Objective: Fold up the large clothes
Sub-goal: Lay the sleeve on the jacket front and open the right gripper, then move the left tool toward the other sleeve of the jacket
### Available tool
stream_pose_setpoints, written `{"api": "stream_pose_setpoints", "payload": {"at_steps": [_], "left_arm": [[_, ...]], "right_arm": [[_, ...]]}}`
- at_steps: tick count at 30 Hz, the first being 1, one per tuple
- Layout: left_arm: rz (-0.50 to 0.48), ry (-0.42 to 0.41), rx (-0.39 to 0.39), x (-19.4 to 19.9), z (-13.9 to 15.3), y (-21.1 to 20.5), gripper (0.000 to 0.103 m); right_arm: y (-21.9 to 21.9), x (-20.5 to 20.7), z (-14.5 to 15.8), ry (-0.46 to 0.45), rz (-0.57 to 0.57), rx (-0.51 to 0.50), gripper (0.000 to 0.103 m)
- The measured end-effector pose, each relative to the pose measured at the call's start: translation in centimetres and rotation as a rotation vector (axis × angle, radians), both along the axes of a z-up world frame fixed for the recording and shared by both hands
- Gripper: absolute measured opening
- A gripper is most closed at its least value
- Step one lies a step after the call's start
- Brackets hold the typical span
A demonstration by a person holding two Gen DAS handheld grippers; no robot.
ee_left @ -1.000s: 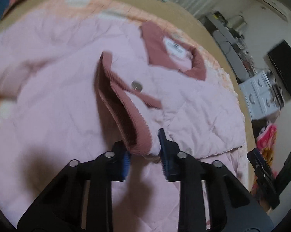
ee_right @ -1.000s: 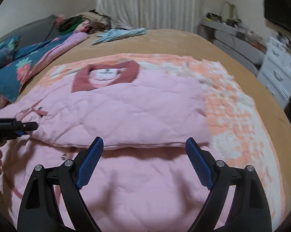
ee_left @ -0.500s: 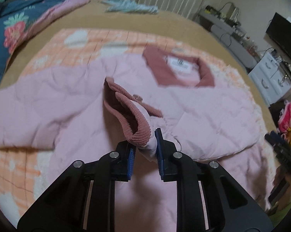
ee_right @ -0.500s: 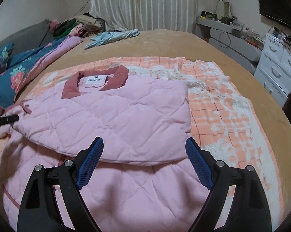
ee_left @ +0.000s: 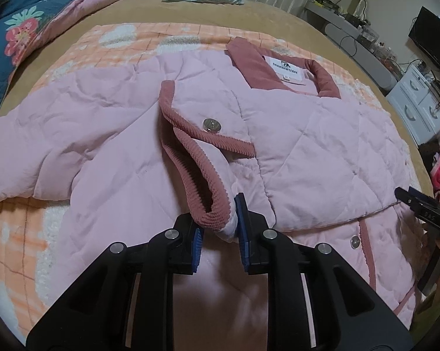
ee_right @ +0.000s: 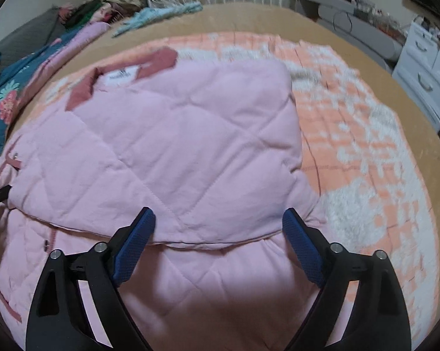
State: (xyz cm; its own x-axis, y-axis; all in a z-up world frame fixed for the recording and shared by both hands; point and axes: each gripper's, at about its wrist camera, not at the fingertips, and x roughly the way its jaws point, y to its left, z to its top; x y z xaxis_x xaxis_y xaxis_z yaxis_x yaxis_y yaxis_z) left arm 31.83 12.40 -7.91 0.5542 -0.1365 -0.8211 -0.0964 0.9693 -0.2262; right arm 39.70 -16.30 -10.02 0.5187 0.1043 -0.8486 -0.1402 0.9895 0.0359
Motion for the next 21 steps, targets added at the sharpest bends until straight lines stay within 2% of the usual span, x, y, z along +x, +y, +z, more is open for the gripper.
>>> {"api": "stream_pose_setpoints", "payload": {"at_steps": [5,12,17,19,21], "left_arm": [[0.012,0.008,-0.014,0.0,-0.5,0.0,0.016],[0.012,0.019,0.016,0.0,-0.1,-0.4,0.018],[0.022,0.034,0.082,-0.4,0.4,-0.5,0.039],[0.027,0.035,0.075,-0.7,0.8,-0.3,0.042],[0.031,0.036,0.077,-1.1,1.1,-0.2,0.053]], "right_arm": [[-1.2,0.5,-1.5,0.041,-0.028,0.074,0.094],[-0.8,-0.8,-0.1,-0.031,-0.034,0.046,0.094],[-0.1,-2.9,2.2,-0.119,-0.023,0.014,0.095],[0.2,-3.7,3.1,-0.145,-0.024,0.022,0.095],[0.3,-4.4,4.0,-0.168,-0.027,0.034,0.095]]}}
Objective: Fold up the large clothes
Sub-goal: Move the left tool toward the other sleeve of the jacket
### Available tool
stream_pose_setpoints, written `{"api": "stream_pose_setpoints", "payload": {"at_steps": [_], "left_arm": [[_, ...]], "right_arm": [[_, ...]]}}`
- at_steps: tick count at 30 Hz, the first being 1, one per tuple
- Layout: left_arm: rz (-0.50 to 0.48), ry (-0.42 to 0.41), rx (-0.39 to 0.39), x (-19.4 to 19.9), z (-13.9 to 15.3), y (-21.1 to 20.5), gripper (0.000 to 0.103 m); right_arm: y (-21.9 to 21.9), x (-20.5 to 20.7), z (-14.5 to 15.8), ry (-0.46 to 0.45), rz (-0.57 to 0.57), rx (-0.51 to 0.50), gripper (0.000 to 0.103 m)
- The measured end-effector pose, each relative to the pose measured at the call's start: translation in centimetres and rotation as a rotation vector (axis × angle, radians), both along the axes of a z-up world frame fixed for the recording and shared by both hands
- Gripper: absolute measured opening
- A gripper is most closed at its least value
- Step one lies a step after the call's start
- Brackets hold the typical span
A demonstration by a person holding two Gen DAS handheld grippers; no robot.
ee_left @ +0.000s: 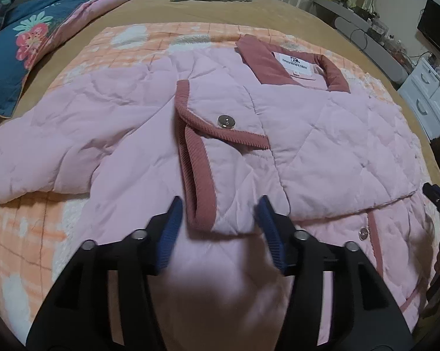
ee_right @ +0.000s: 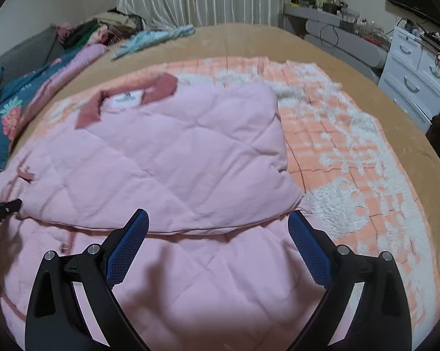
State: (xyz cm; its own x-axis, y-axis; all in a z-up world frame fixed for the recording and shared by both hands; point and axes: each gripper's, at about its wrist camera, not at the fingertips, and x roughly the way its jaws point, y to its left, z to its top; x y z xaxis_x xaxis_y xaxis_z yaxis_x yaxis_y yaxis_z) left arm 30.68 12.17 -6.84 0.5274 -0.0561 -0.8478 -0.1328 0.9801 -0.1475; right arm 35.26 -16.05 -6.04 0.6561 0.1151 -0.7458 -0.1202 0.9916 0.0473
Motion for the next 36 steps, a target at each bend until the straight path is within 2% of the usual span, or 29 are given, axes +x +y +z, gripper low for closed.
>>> {"api": "stream_pose_setpoints", "payload": {"at_steps": [2,4,5,9,20,26,36], "left_arm": [[0.003,0.007,-0.001,-0.5,0.4,0.0,0.078],[0.001,0.007,-0.013,-1.0,0.9,-0.1,0.091],[0.0,0.005,-0.016,-1.4,1.4,-0.1,0.094],[-0.01,-0.007,0.009,-2.7,2.9,-0.7,0.094],[-0.036,-0.108,-0.005,-7.1,8.0,-0.9,0.094],[-0.016,-0.129,-0.039,-9.2,9.1,0.2,0.094],[0.02,-0.171,-0.035,-12.0,10.2,2.8,0.094]], "right_arm": [[0.0,-0.8,1.1,-0.014,0.001,0.033,0.096],[0.1,-1.5,2.1,-0.036,0.0,0.059,0.097],[0.2,-1.9,2.6,-0.046,-0.002,0.062,0.097],[0.8,-3.8,4.5,-0.08,0.01,0.081,0.098],[2.7,-8.6,7.6,-0.14,0.03,0.112,0.099],[4.2,-10.3,8.8,-0.147,0.048,0.121,0.099],[7.5,-12.0,10.4,-0.176,0.079,0.111,0.099]]}}
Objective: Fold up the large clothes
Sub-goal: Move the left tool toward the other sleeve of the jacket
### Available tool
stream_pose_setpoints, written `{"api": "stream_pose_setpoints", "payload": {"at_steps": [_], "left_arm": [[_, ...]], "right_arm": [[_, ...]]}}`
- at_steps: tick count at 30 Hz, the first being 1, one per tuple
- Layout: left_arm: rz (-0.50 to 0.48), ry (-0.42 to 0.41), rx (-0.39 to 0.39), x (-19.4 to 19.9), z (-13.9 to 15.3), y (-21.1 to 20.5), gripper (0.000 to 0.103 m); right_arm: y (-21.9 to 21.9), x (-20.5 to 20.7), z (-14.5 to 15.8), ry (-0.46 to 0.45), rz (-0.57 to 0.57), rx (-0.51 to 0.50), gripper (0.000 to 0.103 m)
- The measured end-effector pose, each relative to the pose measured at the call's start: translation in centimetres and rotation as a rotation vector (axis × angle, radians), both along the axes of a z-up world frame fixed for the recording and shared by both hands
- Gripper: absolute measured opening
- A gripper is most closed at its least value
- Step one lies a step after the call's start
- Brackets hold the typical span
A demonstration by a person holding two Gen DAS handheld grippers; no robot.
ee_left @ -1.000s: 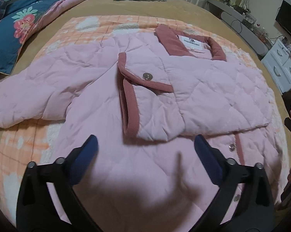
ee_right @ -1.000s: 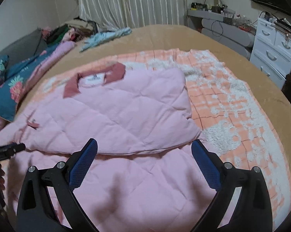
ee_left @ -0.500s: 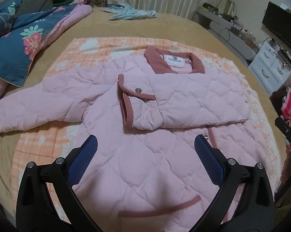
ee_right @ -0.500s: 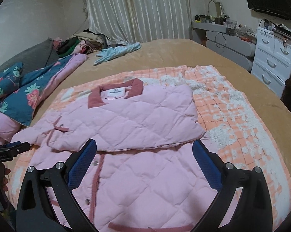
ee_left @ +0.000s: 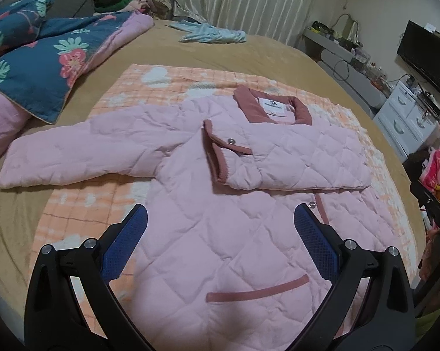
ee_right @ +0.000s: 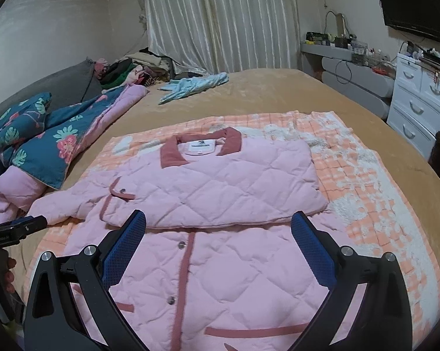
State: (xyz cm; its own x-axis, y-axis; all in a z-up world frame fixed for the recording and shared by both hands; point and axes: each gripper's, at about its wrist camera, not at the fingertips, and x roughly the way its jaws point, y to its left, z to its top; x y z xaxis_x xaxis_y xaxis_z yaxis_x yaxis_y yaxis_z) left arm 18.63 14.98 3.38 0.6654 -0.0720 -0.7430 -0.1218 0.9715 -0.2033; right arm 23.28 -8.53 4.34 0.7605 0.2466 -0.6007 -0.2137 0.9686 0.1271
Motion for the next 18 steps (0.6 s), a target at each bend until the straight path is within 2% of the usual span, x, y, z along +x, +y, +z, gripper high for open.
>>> {"api": "stream_pose_setpoints", "payload": {"at_steps": [18], "left_arm": [[0.117,-0.01,-0.058,-2.6,-1.4,7.5,0.094]], "right_arm": [[8.2,-0.2,0.1,0.001,0.1,-0.028,0.099]]}}
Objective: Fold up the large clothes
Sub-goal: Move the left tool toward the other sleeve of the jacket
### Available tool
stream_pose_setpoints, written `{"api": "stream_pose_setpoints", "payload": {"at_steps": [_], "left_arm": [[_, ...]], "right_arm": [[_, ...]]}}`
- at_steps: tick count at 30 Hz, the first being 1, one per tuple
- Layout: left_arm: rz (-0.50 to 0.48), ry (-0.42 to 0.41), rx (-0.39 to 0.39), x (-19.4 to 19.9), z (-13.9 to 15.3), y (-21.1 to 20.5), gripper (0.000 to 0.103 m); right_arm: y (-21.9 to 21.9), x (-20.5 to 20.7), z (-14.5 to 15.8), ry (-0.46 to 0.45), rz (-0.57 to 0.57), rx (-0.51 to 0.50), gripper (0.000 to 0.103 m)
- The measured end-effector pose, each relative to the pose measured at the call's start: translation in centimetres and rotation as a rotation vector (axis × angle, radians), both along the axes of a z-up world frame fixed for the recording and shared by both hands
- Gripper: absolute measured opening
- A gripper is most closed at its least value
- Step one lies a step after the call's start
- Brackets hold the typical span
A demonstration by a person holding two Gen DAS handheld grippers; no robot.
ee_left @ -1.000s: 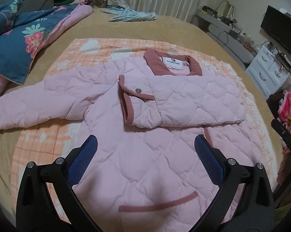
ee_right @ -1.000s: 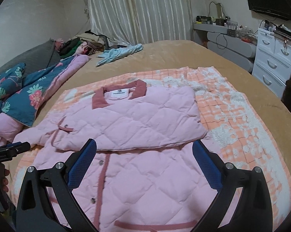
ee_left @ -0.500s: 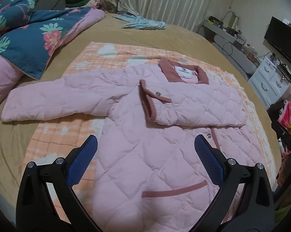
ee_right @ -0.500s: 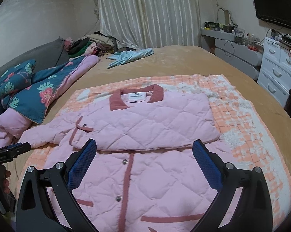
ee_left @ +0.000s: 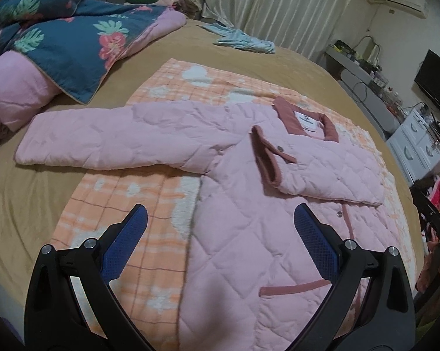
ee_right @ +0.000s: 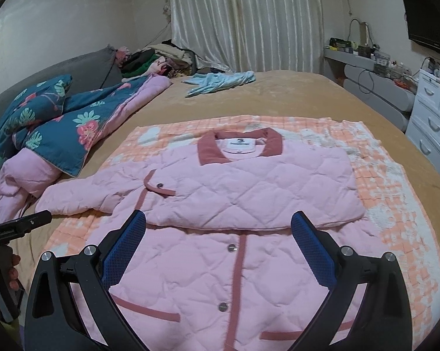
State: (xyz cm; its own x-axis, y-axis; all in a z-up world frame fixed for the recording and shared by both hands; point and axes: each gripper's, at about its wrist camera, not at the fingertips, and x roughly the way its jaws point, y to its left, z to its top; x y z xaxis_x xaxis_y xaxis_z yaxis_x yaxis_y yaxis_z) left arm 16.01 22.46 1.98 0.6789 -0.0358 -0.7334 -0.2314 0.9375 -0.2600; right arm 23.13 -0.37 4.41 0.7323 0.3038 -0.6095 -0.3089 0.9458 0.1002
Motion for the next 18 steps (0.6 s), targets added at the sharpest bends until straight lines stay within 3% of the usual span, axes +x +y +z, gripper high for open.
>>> {"api": "stream_pose_setpoints", "payload": {"at_steps": [18], "left_arm": [[0.108,0.013,-0.039,-1.1,-2.2,5.8,0.094]], "right_arm": [[6.8,0.8,-0.7,0.002,0.092,-0.016,0.099]]}}
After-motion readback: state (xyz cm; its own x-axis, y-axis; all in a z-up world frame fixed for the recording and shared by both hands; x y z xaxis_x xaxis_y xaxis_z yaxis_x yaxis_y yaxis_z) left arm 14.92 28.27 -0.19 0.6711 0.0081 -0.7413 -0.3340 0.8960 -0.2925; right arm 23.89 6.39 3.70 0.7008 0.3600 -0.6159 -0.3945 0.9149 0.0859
